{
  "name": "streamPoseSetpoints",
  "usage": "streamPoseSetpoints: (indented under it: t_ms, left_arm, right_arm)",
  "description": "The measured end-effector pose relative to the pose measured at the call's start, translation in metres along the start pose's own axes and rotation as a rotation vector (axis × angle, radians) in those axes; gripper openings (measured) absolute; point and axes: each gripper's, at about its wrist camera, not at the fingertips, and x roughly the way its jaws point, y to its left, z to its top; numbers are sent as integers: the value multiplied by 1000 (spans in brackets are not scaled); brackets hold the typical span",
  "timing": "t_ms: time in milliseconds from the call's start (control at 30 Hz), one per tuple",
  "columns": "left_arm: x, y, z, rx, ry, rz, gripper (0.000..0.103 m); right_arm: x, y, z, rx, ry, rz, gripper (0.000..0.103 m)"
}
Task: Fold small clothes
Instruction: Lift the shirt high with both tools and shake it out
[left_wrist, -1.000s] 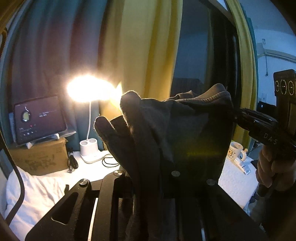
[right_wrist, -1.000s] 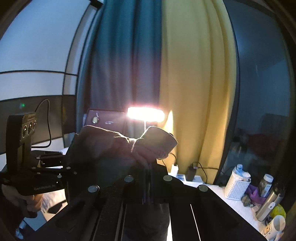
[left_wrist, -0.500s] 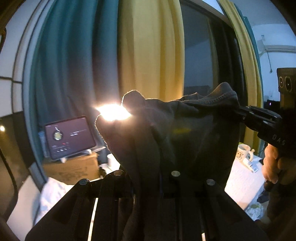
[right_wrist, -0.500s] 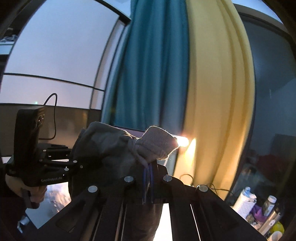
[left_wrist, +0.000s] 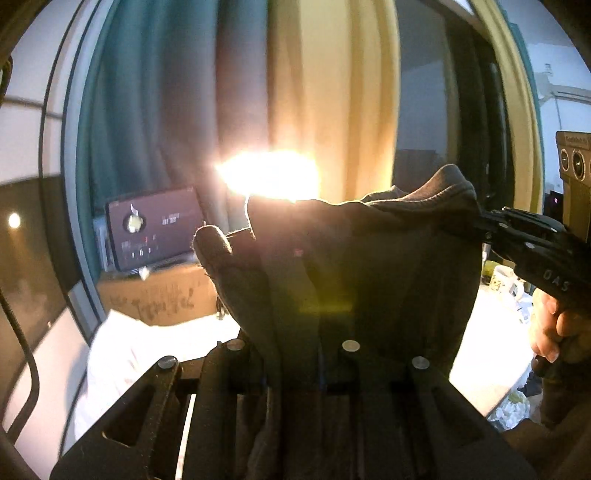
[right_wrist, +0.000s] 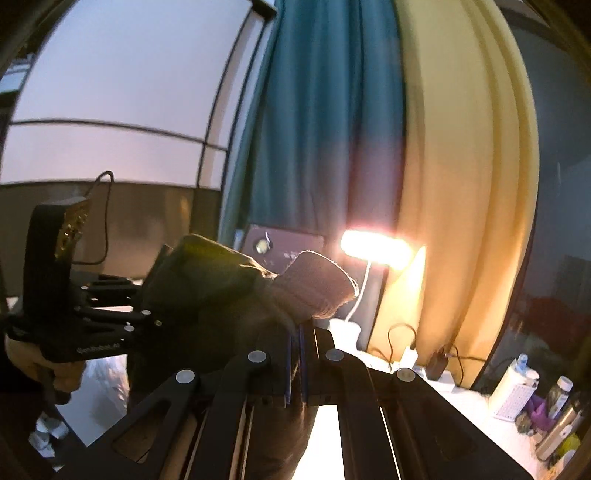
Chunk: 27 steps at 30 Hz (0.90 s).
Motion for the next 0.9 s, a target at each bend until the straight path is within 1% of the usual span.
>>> streamPoseSetpoints:
  t_ms: [167,267,567,900]
  left_arm:
    - [30,14,-9,-29,53,-13,16]
    - [45,19,-11,-29,78,-21,16]
    - [79,30,-14,-43,133,-54,16]
    - [121,39,-20,-64,198,-65,16]
  right_arm:
    - [40,-7,-13,19,60,-11,3]
    - [59,-11,-17,34,90,-10,3]
    - [100,-26,-28,73,139,-18,3]
    - [143,-48,-48,110,210,-20,3]
